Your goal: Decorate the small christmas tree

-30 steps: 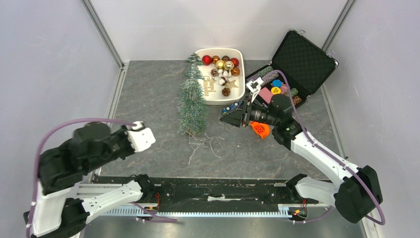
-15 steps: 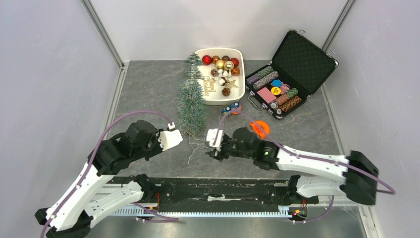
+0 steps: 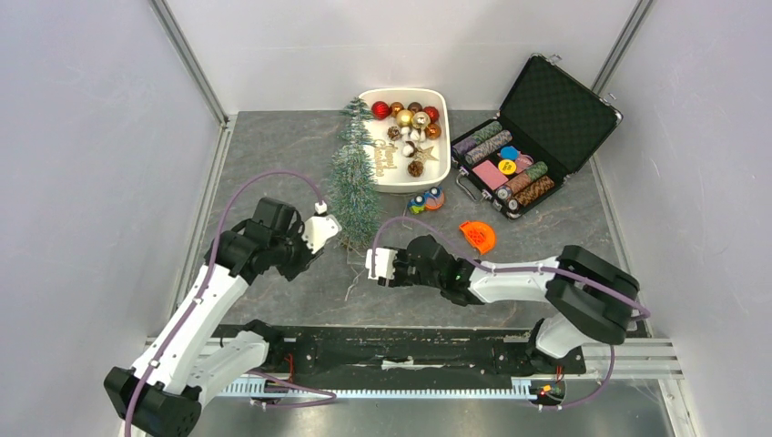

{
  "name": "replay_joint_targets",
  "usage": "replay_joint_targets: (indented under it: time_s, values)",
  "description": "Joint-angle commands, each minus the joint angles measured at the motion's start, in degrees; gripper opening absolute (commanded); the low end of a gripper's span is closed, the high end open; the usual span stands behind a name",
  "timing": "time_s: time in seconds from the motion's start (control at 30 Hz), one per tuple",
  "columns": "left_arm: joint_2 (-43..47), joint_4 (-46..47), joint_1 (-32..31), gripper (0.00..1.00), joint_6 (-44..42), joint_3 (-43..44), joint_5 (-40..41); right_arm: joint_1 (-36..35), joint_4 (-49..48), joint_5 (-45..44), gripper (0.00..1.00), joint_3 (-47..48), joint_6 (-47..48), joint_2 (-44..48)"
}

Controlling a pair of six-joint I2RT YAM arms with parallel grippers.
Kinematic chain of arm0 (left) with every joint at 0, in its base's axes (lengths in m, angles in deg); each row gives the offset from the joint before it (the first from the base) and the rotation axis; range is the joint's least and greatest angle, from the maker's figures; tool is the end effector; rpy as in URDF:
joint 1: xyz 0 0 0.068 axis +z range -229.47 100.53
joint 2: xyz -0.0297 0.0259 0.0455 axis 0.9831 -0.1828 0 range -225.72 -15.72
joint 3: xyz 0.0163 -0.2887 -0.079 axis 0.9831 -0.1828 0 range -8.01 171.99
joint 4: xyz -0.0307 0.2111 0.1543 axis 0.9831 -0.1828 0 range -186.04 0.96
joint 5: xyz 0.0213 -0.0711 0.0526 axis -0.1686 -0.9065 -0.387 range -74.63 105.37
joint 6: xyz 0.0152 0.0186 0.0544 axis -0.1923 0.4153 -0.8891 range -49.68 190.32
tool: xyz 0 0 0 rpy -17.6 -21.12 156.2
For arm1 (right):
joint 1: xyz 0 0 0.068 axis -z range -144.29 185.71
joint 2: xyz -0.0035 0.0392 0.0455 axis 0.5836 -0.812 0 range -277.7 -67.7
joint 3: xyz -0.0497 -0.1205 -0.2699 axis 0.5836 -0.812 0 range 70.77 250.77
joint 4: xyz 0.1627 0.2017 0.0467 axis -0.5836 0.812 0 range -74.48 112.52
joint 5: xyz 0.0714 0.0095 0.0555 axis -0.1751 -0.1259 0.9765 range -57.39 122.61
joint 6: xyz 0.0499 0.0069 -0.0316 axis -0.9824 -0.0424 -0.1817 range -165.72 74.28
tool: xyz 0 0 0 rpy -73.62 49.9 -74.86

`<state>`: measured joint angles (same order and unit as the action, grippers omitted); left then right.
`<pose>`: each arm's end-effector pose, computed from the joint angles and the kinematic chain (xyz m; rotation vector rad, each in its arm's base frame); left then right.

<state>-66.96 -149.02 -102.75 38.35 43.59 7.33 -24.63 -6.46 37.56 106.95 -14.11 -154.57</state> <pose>0.1292 -0.0623 0.3015 1.2496 2.2807 -0.1286 0.1503 0.2712 0.1953 -1.5423 1.4162 0.3952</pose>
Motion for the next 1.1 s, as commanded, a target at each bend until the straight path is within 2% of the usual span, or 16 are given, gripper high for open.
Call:
replay_joint_targets:
  time_s: [0.0,0.27,0.53,0.77,0.83,0.9,1.07]
  values:
    - [-0.54,4.65,1.93,0.37,0.31,0.97,-4.70,0.55,-8.60,1.87,0.41,1.97,1.15,-3.55]
    - [-2.36,5.66,4.46,0.37,1.06,-0.24,-6.90,1.00,-12.08,2.31,0.39,5.19,0.73,-9.02]
    - [-2.98,5.86,4.75,0.37,1.01,-0.43,-7.35,1.36,-10.01,2.45,0.33,8.53,1.40,-11.76]
    - [-2.63,4.94,4.74,0.36,0.55,-0.39,-7.73,1.45,-7.81,2.75,0.33,9.55,1.97,-13.16]
    - [-3.06,4.84,4.74,0.36,0.75,-0.06,-8.02,1.45,-7.12,2.74,0.30,9.95,2.05,-13.88]
    - [-3.41,4.49,4.83,0.36,0.87,0.50,-8.68,1.46,-7.29,1.99,0.21,9.96,2.24,-14.42]
    - [-2.59,2.42,5.01,0.36,0.39,1.31,-10.47,1.41,-4.55,2.92,0.07,10.78,2.09,-13.37]
